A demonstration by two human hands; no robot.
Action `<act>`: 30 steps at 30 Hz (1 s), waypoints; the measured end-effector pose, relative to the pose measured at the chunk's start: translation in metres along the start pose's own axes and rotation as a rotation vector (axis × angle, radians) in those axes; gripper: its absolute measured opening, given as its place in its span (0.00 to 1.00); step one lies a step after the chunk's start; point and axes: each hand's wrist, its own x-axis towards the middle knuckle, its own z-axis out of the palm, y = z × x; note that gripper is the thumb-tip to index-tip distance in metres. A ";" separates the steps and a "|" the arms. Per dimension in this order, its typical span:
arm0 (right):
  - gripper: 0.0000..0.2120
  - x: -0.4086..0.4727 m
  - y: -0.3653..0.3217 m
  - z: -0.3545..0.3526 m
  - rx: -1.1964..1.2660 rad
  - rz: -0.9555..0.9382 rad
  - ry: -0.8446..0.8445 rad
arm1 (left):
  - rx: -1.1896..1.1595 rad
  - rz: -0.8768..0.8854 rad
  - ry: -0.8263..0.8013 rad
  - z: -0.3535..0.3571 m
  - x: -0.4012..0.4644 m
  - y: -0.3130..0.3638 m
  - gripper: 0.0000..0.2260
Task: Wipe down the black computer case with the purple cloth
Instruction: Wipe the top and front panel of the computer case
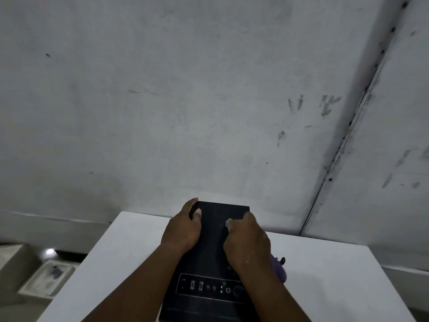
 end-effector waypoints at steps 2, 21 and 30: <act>0.11 -0.002 -0.001 0.002 -0.024 -0.029 -0.004 | 0.004 -0.006 0.000 0.000 0.000 0.000 0.20; 0.09 0.022 0.013 0.000 0.164 0.093 0.008 | -0.002 -0.026 0.004 -0.002 -0.002 0.004 0.19; 0.12 0.049 0.001 -0.003 0.078 0.073 -0.038 | 0.010 -0.034 0.011 -0.001 0.000 0.003 0.19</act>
